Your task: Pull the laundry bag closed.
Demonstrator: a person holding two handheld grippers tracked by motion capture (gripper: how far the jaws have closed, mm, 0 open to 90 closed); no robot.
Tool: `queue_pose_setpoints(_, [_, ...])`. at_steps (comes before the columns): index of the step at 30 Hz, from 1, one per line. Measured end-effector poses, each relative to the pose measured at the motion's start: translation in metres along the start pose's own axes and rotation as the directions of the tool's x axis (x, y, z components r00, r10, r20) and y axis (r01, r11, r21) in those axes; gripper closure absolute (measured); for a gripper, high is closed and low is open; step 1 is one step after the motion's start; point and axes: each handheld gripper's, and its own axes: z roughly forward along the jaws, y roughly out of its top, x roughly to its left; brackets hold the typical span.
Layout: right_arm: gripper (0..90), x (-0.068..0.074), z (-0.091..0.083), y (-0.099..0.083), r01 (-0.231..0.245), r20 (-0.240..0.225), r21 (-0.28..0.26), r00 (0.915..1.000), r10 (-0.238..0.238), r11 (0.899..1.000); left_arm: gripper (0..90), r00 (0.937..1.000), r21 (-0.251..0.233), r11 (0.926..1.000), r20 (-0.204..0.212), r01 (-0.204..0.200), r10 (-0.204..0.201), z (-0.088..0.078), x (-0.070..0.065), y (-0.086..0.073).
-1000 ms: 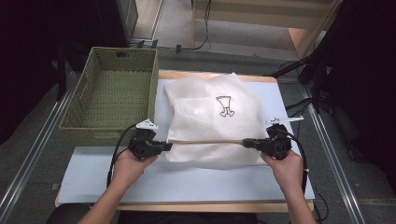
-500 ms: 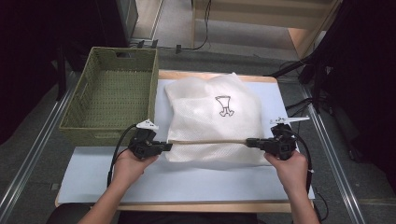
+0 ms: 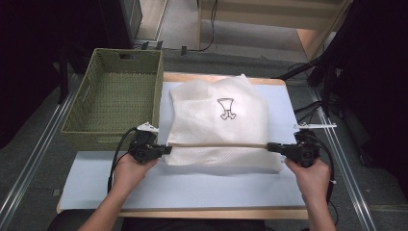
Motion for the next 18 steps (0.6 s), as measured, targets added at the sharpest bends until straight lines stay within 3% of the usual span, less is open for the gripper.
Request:
queue_pose_setpoints(3, [88.7, -0.002, -0.001, 0.000, 0.003, 0.019, -0.008, 0.9998, -0.003, 1.000, 87.2, 0.9998, 0.011, 0.9998, -0.012, -0.017, 0.017, 0.002, -0.003, 0.000])
queue_pose_setpoints(6, [88.6, -0.001, 0.003, 0.000, 0.013, 0.030, 0.005, 0.9995, -0.013, 1.000, 87.0, 1.0000, -0.010, 0.9999, 0.006, 0.001, -0.001, -0.001, 0.001, 0.000])
queue_pose_setpoints(18, [88.4, -0.005, 0.010, -0.001, 0.006, 0.023, 0.017, 0.9997, -0.007, 1.000, 86.2, 0.9999, -0.013, 0.9998, -0.001, -0.016, 0.016, -0.002, 0.001, 0.000])
